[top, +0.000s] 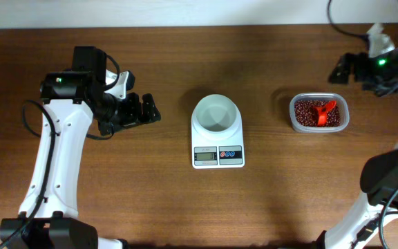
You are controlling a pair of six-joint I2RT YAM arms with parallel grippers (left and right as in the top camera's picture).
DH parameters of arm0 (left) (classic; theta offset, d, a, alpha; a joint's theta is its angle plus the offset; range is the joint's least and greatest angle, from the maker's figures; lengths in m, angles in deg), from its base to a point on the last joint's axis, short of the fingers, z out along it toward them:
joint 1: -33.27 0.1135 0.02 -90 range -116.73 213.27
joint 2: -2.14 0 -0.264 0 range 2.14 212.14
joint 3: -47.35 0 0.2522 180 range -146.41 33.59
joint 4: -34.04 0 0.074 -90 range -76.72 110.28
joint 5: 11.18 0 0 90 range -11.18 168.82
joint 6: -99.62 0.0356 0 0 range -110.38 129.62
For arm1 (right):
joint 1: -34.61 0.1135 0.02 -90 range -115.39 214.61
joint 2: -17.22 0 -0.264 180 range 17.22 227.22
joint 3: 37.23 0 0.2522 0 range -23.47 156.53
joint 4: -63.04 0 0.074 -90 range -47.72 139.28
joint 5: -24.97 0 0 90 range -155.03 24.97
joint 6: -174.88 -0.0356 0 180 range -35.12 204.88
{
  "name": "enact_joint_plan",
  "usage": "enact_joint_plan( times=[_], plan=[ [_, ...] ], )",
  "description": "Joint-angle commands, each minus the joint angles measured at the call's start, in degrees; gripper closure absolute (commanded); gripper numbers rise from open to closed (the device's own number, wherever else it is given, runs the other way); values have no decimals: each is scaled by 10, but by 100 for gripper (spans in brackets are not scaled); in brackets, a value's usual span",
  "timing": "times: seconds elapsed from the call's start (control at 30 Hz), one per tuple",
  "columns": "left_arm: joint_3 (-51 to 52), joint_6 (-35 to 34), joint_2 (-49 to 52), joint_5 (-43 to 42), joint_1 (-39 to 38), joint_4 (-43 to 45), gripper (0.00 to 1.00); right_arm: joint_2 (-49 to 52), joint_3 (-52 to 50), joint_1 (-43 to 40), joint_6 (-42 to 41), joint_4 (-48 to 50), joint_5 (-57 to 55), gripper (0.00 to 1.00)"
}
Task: Scoop item into bowl and weigh 50g on scale
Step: 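Grasp the scoop handle in the bean tub with the right gripper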
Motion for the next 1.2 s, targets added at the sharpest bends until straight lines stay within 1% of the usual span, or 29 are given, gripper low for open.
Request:
enact_joint_plan(
  times=[0.0,0.07,0.1,0.23,0.27,0.3,0.33,0.47,0.57,0.67,0.7,0.8,0.83,0.87,0.9,1.0,1.03,1.07,1.1,1.17],
  plan=[
    [3,-1,4,-5,-1,0,1,-1,-55,27,-2,40,-6,1],
    [3,-1,4,-4,-1,0,1,-1,-94,46,-4,71,-61,1],
    [3,-1,4,-4,-1,0,1,-1,-105,50,-4,79,-71,1],
    [3,-1,4,-4,-1,0,1,4,-124,41,-4,121,-66,1],
    [3,-1,4,-4,-1,0,1,4,-122,41,-4,112,-58,1],
    [3,-1,4,-4,-1,0,1,-2,-114,37,-5,89,-52,15],
    [3,-1,4,-4,-1,0,1,-28,-114,38,-5,73,-64,19],
    [3,-1,4,-4,-1,0,1,-58,-143,37,-11,70,-73,21],
    [3,-1,4,-4,-1,0,1,-58,-214,42,-17,124,-83,25],
    [3,-1,4,-4,-1,0,1,-57,-252,42,-17,163,-83,26],
    [3,-1,4,-4,-1,0,1,-57,-263,42,-17,175,-88,29],
    [3,-1,4,-4,-1,0,1,-57,-271,42,-17,193,-89,50],
    [3,-1,4,-4,-1,0,1,-57,-271,42,-17,199,-89,58],
    [3,-1,4,-4,-1,0,1,-56,-271,42,-17,205,-89,63],
    [3,-1,4,-4,-1,0,1,-54,-271,42,-17,208,-89,66],
    [3,-1,4,-4,-1,0,1,-51,-271,42,-17,210,-89,66],
    [3,-1,4,-4,-1,0,1,-51,-271,42,-17,210,-89,68],
    [3,-1,4,-4,-1,0,1,-50,-271,43,-17,209,-89,76],
    [3,-1,4,-4,-1,0,1,-50,-273,43,-17,209,-89,79],
    [3,-1,4,-4,-1,0,1,-50,-291,43,-17,214,-89,79]
  ],
)
